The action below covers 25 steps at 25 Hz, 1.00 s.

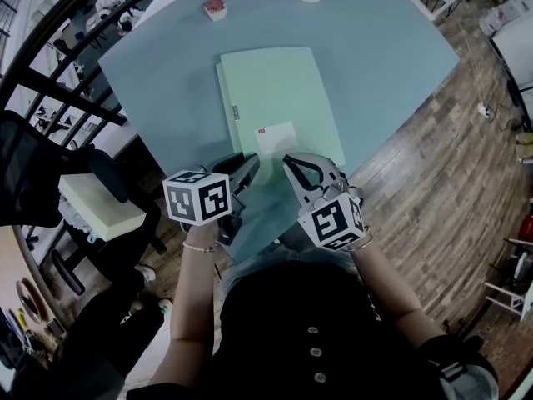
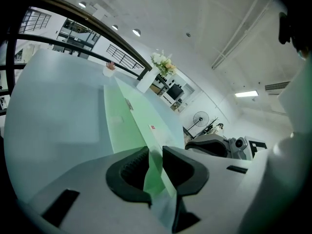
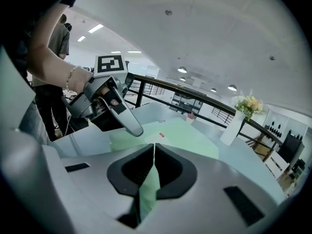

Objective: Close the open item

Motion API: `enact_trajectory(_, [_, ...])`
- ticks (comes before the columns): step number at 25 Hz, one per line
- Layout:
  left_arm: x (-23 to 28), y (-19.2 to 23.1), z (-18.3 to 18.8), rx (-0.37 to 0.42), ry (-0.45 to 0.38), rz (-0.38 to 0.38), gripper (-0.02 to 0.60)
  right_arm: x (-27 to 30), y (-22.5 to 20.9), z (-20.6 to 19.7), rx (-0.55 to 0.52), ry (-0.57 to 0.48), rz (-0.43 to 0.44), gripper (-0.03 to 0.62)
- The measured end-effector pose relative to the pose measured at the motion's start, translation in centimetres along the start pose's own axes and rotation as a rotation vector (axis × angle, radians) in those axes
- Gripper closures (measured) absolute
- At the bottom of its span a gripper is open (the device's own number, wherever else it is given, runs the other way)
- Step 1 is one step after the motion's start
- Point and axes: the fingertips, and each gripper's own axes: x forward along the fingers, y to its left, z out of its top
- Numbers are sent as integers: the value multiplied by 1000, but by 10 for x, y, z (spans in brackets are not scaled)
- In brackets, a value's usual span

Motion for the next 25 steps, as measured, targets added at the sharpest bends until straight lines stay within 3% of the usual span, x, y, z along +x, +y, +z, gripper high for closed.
enact_trajectory(25, [2, 23, -15, 166, 33, 266, 459, 13, 1, -15, 66, 28, 25, 587])
